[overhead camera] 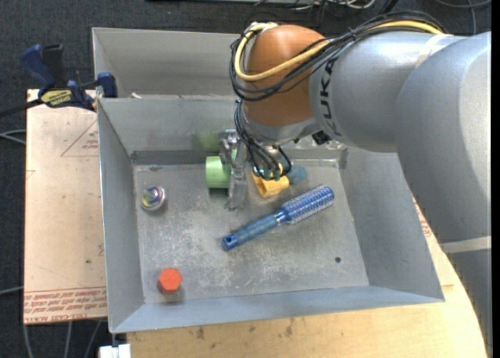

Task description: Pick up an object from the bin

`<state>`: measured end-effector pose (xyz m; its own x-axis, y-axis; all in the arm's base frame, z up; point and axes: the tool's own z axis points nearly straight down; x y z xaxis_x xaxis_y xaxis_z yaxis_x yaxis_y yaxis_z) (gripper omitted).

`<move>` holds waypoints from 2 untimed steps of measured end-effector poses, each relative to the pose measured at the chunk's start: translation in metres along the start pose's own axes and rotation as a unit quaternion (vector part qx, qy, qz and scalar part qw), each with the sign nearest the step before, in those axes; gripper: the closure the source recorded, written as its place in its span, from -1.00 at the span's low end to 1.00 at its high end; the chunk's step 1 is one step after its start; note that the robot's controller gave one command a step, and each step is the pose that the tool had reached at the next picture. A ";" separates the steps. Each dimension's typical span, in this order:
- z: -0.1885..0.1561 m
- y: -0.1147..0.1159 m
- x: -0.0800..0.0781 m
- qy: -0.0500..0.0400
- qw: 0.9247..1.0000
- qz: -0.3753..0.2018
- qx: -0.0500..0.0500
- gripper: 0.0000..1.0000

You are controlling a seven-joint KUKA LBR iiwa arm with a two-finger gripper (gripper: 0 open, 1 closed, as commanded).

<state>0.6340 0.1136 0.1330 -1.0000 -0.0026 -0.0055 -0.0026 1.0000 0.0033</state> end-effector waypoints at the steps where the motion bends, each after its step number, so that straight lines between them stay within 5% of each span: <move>1: 0.060 -0.046 0.036 0.001 0.997 -0.074 0.000 -1.00; 2: 0.060 -0.063 0.063 0.001 0.982 -0.187 0.000 -1.00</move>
Offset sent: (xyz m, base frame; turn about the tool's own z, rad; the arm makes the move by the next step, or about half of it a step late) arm -0.0371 -0.0467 -0.0630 -0.1528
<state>0.5716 0.0503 0.0725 -0.9289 -0.3703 -0.0036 -0.3703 0.9289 0.0008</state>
